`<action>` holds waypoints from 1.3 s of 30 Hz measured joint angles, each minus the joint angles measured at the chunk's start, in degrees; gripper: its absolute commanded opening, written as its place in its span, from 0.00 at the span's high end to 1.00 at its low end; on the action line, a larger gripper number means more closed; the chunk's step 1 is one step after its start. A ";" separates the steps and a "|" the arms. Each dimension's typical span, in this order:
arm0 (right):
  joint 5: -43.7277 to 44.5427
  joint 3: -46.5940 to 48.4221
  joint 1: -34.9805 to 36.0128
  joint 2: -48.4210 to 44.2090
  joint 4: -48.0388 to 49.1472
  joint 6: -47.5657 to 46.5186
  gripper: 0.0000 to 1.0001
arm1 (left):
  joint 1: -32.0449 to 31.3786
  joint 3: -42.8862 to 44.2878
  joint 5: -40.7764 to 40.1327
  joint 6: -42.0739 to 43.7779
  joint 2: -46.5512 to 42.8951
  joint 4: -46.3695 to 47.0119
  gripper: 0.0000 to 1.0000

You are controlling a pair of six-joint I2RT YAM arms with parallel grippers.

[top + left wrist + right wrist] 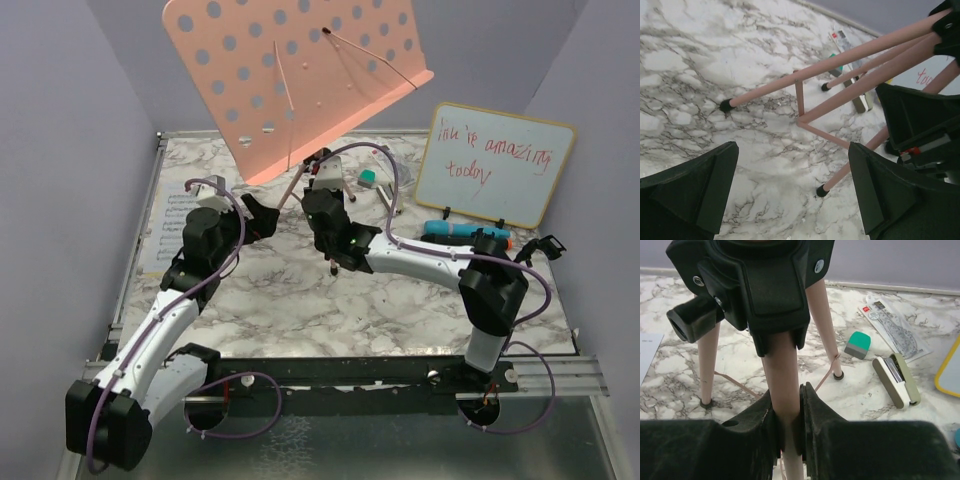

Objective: Pack up the instrument practice props
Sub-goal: Adjust the music stand at the center of the board.

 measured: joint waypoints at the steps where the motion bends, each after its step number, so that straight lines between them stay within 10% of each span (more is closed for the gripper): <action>1: -0.02 0.02 0.11 0.00 -0.39 -0.68 1.00 | 0.00 -0.68 0.96 -0.35 2.16 0.81 0.01; 7: -0.02 0.46 0.46 -0.02 -1.79 -0.48 0.99 | 0.00 -1.88 2.71 -1.18 4.22 4.11 0.01; 21: -16.96 -5.33 -0.13 -5.49 -5.25 1.27 0.27 | 0.00 -3.02 4.15 -1.18 4.20 7.98 0.01; 39: -62.95 -20.65 -21.27 -25.29 12.39 -2.01 0.16 | 5.88 9.86 13.35 6.58 5.40 -3.52 0.01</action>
